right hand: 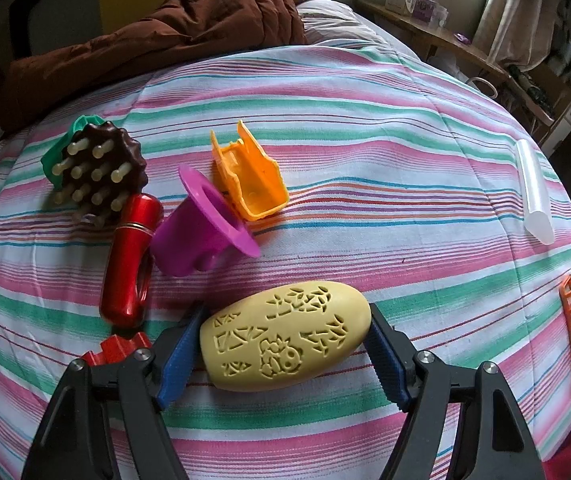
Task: Organize rigid objects
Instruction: 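Lift the yellow textured oval and carry it toward the tray with the right tool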
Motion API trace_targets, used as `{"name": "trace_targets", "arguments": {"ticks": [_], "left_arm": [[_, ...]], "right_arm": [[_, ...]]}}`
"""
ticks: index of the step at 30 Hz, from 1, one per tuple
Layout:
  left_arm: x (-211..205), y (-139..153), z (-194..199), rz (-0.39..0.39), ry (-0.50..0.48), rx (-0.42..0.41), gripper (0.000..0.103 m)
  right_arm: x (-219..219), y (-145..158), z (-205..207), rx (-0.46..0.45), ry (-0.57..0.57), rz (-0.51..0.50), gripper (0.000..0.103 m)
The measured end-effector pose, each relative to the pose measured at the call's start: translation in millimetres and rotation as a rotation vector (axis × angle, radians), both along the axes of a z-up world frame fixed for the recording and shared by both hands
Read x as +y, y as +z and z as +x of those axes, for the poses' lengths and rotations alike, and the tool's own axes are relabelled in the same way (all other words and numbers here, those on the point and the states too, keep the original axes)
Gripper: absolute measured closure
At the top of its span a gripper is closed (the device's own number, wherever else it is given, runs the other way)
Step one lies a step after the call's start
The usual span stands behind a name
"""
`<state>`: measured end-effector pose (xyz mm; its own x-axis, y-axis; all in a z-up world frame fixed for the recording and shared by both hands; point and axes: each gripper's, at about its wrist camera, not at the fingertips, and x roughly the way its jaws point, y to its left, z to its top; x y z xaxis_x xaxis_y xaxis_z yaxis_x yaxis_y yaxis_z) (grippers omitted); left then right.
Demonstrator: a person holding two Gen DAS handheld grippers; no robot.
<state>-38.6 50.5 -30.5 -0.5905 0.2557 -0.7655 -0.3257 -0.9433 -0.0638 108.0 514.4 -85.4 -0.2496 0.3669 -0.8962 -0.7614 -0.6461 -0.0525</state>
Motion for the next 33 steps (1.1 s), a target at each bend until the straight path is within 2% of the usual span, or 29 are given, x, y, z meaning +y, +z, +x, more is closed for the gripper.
{"name": "trace_targets", "arguments": {"ticks": [11,19,33], "left_arm": [[-7,-2,7,0.022,-0.005,-0.001,0.042],[-12,-6,6,0.038,0.003,-0.017,0.042],[-21,-8,5,0.038,0.033,-0.034,0.042]], "right_arm": [[-14,3,10,-0.061,0.027,-0.061,0.027],[-46,4,23,-0.077,0.093,-0.086,0.027],[-122,5,6,0.037,0.310,-0.054,0.027]]}}
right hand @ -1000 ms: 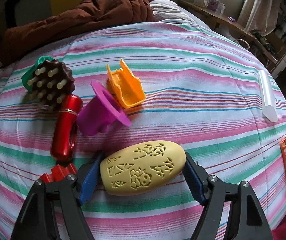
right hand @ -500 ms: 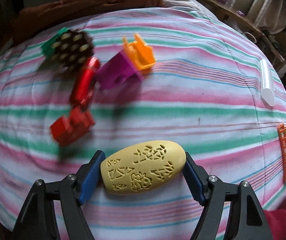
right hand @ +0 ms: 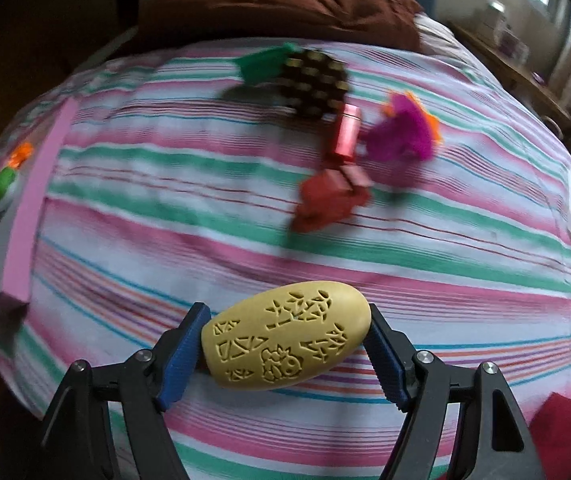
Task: Organize rigid objects
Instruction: 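Lift the yellow textured oval and carry it toward the tray with the right tool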
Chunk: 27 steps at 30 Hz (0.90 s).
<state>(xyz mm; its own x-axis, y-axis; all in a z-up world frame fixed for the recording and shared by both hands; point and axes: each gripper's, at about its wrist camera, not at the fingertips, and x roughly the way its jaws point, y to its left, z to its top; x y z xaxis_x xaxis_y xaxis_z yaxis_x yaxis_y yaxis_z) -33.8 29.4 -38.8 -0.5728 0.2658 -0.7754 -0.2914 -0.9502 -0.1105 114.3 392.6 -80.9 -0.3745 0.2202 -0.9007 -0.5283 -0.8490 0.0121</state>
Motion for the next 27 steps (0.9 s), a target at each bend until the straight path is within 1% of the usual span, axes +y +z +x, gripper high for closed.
{"name": "trace_targets", "arguments": {"ticks": [4,6,9,11,14,17,20,23,27], "left_arm": [[-5,-1,-1,0.009,0.009,-0.006,0.042],[-9,-1,-1,0.021,0.022,-0.010,0.042],[-15,-1,-2,0.037,0.032,-0.013,0.042],[-19,0,-4,0.038,0.044,-0.012,0.042],[-26,1,-5,0.018,0.069,-0.004,0.042],[-35,1,-7,0.022,0.091,-0.007,0.042],[-44,0,-9,0.013,0.112,-0.003,0.042],[-54,0,-10,0.012,0.134,0.000,0.042],[-66,-1,-11,0.016,0.164,-0.004,0.042]], "right_arm": [[-16,0,-13,0.026,0.040,-0.012,0.027],[-32,3,-19,0.034,0.050,-0.013,0.027],[-48,16,-29,0.092,0.087,-0.021,0.027],[-60,29,-37,0.150,0.128,-0.031,0.027],[-94,52,-53,0.233,0.225,-0.034,0.027],[-135,71,-75,0.298,0.358,-0.042,0.027],[-175,75,-96,0.308,0.472,-0.045,0.027],[-207,68,-109,0.291,0.549,-0.049,0.027],[-232,55,-119,0.258,0.594,-0.073,0.027]]}}
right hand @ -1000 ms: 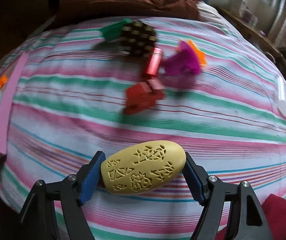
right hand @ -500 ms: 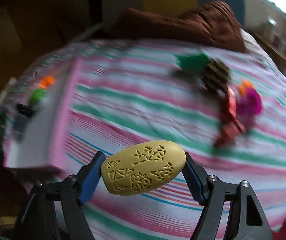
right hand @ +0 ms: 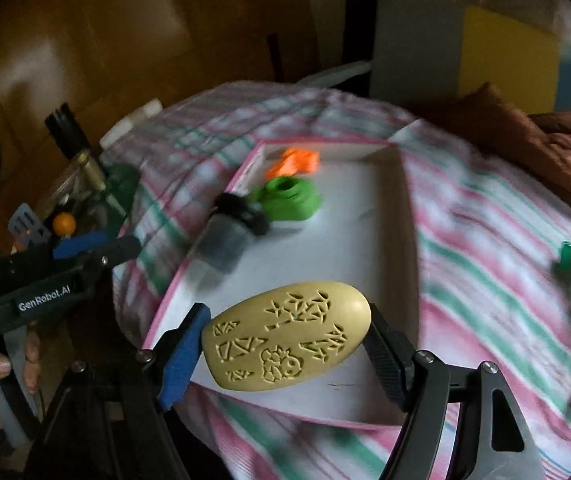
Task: Organize rigid objects
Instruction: 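Lift the yellow textured oval and carry it toward the tray with the right tool, then open the right tool to drop the yellow oval into the tray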
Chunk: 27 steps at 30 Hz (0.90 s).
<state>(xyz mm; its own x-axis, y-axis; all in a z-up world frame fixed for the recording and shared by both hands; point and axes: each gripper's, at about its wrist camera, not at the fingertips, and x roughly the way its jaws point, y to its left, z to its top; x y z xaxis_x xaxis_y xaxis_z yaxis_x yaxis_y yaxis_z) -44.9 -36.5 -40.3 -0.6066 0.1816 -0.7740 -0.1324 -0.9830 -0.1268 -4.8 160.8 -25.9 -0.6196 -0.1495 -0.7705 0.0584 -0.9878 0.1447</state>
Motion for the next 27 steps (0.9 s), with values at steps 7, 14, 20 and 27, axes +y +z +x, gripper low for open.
{"name": "trace_targets", "arguments": {"ticks": [7,14,20,27], "left_arm": [[-6,0,0,0.006,0.010,0.004,0.042],[-6,-2,0,0.004,0.007,-0.009,0.042],[-4,0,1,0.003,0.001,0.001,0.042],[3,7,5,-0.009,-0.018,0.022,0.042]], "right_arm": [[-24,-25,-22,-0.062,0.035,0.012,0.027],[-38,-44,-35,-0.086,0.078,-0.005,0.026],[-34,-43,-33,-0.072,0.076,-0.054,0.026],[-24,-28,-22,-0.034,0.047,-0.067,0.022]]}}
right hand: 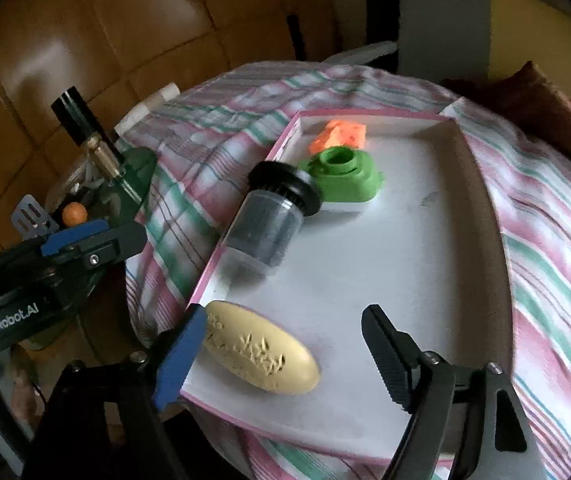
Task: Organize rigid objects
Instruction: 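Open the right tool to drop the yellow oval into the tray, then move both tools back to the toy cluster and grasp the teal spool with the left tool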
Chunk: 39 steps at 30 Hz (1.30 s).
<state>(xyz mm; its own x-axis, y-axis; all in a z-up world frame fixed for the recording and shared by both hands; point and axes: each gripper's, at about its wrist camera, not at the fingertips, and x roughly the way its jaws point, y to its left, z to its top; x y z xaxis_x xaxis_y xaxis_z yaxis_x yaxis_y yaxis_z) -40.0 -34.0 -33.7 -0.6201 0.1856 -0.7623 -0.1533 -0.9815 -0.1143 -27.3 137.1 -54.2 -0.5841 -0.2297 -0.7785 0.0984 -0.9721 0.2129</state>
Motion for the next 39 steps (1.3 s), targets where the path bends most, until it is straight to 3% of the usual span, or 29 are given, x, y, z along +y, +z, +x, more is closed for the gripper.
{"name": "trace_targets", "arguments": {"ticks": [11,21,29,39], "left_arm": [[17,12,10,-0.025,-0.048,0.034,0.042],[40,19,19,-0.049,-0.108,0.053,0.042],[60,20,21,-0.050,-0.163,0.049,0.042],[93,29,25,-0.041,-0.251,0.066,0.042]], "right_arm": [[27,29,24,0.081,-0.077,0.101,0.022],[71,49,43,0.118,-0.187,0.121,0.020],[139,56,65,0.101,-0.327,0.180,0.019],[253,67,110,0.097,-0.621,0.254,0.018]]}}
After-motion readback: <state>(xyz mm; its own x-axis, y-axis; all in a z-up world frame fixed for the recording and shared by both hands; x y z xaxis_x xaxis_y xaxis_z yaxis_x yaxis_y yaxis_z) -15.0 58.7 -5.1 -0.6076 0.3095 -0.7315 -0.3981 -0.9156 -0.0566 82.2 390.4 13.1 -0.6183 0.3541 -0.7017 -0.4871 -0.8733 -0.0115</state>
